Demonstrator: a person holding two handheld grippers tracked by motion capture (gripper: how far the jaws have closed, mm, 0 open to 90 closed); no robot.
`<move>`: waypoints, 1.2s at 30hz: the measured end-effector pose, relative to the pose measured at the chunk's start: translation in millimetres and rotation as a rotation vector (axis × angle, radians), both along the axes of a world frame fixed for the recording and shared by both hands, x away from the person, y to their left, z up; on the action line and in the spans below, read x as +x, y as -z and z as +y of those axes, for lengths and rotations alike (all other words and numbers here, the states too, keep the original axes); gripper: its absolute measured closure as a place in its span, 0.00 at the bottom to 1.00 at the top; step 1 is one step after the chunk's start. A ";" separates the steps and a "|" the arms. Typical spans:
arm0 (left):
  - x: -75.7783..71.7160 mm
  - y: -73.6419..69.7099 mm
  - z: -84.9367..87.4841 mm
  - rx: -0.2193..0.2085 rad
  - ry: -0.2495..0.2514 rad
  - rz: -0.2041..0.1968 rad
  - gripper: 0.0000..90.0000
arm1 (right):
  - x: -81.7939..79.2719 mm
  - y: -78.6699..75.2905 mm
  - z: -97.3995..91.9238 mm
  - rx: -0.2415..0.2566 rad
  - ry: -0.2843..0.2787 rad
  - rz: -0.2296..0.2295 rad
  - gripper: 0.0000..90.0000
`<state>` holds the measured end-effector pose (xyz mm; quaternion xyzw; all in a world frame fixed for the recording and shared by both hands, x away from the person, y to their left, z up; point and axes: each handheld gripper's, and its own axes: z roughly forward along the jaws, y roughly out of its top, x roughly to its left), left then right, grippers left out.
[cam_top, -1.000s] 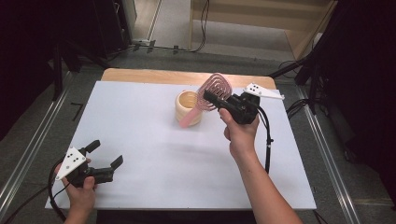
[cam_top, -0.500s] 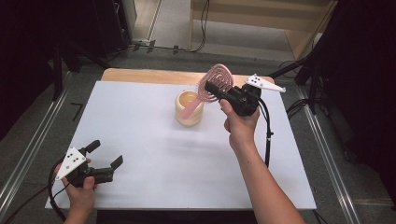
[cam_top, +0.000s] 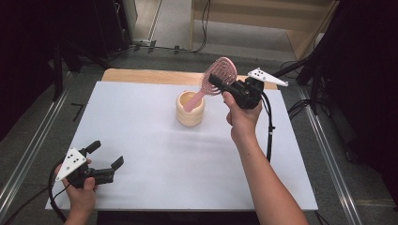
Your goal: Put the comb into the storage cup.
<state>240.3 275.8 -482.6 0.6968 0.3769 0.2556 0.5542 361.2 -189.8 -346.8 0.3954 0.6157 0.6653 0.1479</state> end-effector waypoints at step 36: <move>0.8 0.3 0.3 0.000 0.000 0.004 0.00 | 40.6 27.0 8.4 -0.030 0.079 0.050 0.68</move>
